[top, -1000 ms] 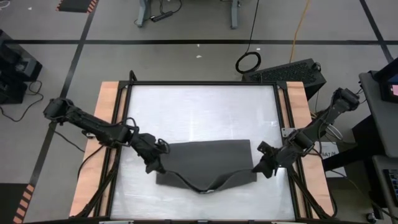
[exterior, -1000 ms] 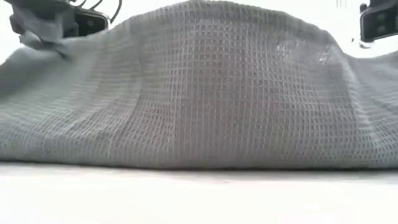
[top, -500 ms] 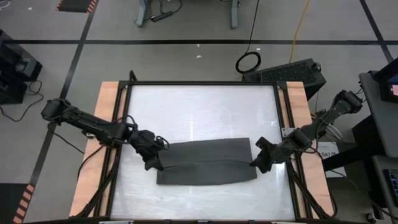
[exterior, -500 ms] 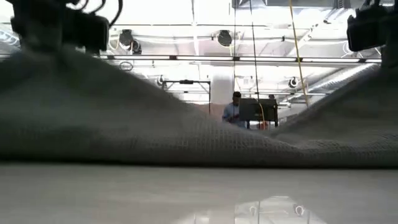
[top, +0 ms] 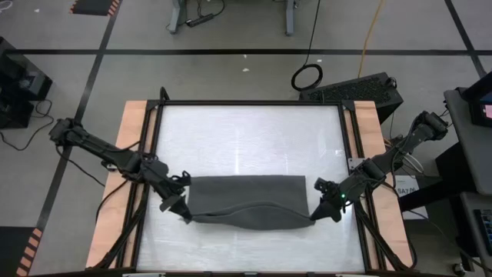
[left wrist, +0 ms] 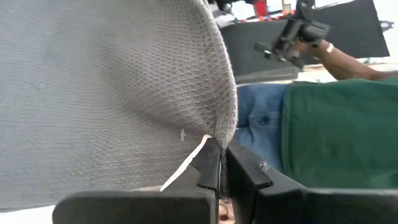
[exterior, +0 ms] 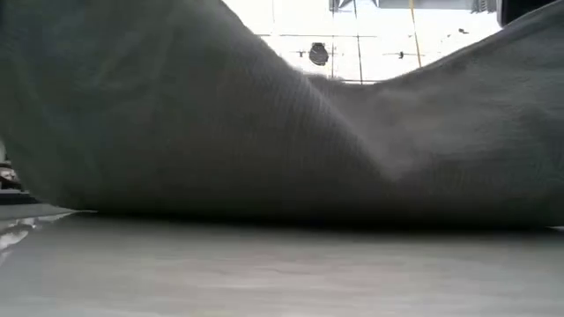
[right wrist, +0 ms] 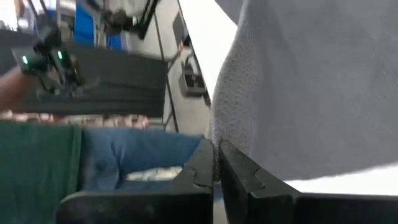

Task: Roll towel
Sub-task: Roll the gray towel

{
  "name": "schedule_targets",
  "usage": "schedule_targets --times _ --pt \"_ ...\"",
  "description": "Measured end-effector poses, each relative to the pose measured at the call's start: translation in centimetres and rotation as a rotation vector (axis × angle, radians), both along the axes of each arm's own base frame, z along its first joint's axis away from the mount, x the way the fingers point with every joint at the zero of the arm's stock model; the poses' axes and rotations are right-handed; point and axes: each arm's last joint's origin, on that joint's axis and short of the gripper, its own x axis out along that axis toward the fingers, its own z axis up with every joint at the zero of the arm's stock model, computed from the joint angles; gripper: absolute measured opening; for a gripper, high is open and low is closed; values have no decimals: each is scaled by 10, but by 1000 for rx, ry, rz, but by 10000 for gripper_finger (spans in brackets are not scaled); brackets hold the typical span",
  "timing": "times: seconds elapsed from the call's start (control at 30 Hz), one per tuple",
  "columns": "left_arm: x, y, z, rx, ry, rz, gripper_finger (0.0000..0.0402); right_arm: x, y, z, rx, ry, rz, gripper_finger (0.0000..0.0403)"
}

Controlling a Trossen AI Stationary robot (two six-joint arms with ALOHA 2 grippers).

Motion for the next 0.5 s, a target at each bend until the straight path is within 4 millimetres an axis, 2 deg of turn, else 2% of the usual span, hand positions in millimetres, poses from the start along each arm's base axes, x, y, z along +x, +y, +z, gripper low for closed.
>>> schedule_targets --times 0.2,0.37,0.5 --pt "-5 0 -5 103 3 26 17 -2 -2 -5 -27 47 -13 0" --pt "-7 7 -15 280 7 97 17 0 -10 -8 -110 46 -158 0" --pt "-13 12 -24 394 88 118 17 1 -20 -15 -130 134 -262 0"
